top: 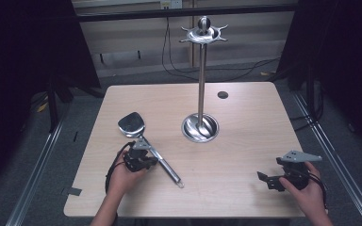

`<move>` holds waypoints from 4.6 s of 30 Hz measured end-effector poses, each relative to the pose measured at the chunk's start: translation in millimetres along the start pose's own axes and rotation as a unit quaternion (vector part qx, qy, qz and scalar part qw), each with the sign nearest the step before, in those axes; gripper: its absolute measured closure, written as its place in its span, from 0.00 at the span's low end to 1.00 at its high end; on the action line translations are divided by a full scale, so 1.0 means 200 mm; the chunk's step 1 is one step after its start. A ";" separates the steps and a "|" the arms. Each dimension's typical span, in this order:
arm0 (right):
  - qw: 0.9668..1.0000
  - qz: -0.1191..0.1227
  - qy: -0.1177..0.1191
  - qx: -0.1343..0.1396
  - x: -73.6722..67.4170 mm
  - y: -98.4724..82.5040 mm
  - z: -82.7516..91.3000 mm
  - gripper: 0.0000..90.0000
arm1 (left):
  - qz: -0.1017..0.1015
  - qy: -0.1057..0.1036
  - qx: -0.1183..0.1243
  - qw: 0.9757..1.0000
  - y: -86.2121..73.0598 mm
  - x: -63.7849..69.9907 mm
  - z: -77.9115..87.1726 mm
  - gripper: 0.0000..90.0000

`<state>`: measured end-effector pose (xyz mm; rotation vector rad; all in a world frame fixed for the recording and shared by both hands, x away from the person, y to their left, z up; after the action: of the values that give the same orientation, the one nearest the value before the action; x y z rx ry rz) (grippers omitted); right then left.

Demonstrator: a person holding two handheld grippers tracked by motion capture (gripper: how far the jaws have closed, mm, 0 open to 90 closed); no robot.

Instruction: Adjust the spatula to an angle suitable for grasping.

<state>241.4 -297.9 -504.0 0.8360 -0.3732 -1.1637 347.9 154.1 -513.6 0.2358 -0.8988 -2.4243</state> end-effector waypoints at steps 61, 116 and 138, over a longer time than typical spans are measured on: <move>1.000 -0.014 -0.009 0.009 0.01 -0.05 0.07 0.05 | 0.080 0.132 -0.016 0.988 0.01 -0.44 -0.01 0.98; 1.000 -0.004 0.027 0.002 -0.07 0.04 -0.05 0.05 | -0.118 -0.051 -0.058 0.990 0.00 -0.06 0.07 0.61; 1.000 -0.008 0.029 -0.004 -0.06 0.03 -0.06 0.05 | -0.169 -0.112 -0.143 0.969 0.13 0.03 -0.02 0.83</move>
<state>247.9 -281.0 -504.6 0.8651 -0.3136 -1.1519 354.7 132.4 -500.2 0.0051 -0.6251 -2.9074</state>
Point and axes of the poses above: each handheld gripper's, and its own axes: z roughly backward along the jaws, y roughly out of its top, x roughly to its right, the point moved 3 cm from there along -z, roughly forward along the jaws, and after that the axes turned 6 degrees about -z, right-handed, at the moved point
